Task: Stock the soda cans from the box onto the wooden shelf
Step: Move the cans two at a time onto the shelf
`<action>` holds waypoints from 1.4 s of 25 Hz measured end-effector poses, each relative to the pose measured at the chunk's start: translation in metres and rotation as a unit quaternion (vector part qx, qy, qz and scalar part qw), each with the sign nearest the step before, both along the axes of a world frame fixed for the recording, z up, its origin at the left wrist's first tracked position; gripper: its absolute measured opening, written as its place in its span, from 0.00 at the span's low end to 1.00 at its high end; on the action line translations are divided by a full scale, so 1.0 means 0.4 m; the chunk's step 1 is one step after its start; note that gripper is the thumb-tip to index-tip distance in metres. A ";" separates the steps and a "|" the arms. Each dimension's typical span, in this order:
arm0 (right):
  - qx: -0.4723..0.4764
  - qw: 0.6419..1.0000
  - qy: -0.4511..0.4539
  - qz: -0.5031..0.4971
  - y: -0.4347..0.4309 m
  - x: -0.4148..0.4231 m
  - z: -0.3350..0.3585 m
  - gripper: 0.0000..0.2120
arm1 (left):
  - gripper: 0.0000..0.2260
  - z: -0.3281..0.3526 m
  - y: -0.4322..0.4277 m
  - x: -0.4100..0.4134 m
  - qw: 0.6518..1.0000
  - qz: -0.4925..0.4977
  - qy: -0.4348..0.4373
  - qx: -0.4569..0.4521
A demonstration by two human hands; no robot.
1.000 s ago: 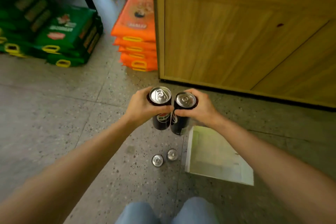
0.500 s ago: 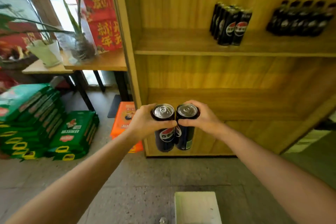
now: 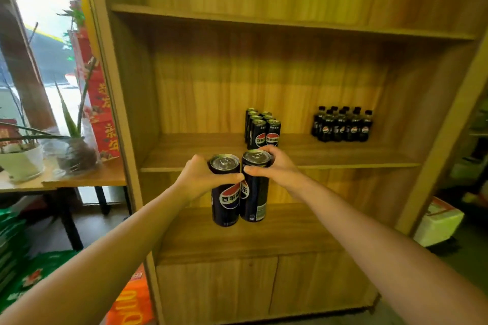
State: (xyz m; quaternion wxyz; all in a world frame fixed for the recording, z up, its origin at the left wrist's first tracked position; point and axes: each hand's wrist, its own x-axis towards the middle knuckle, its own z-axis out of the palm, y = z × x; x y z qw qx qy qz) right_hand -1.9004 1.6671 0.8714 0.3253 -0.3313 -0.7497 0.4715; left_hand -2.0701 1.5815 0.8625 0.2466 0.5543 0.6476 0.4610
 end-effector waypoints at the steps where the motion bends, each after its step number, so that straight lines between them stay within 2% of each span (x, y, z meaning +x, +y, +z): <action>1: 0.003 1.000 -0.004 -0.004 0.025 0.007 0.009 0.25 | 0.21 0.012 0.021 0.013 1.000 0.006 -0.002 0.001; 4: 0.019 1.000 -0.016 0.002 0.103 0.010 0.030 0.26 | 0.20 0.043 0.089 0.030 1.000 0.020 -0.009 0.002; 8: 0.018 0.999 -0.011 0.029 0.193 -0.020 0.033 0.25 | 0.28 0.046 0.164 0.011 0.999 0.044 -0.013 -0.016; 12: -0.002 0.999 0.010 0.033 0.277 -0.089 0.018 0.22 | 0.31 0.036 0.247 -0.056 0.998 0.054 -0.010 -0.031; 16: -0.003 0.999 0.004 0.037 0.362 -0.182 -0.004 0.24 | 0.21 0.031 0.344 -0.147 0.996 0.066 -0.039 -0.037; 23: 0.001 1.000 0.027 -0.001 0.557 -0.385 -0.039 0.27 | 0.25 0.017 0.562 -0.333 0.996 0.052 -0.058 -0.043; 28: -0.027 0.999 0.037 -0.001 0.693 -0.481 -0.067 0.25 | 0.33 -0.011 0.682 -0.408 0.992 0.096 -0.072 -0.042; 31: -0.052 0.998 0.039 0.016 0.736 -0.513 -0.087 0.24 | 0.31 -0.045 0.722 -0.438 0.989 0.107 -0.090 -0.045; 35: -0.079 0.995 0.063 -0.002 0.785 -0.554 -0.129 0.31 | 0.26 -0.090 0.755 -0.478 0.986 0.119 -0.120 -0.012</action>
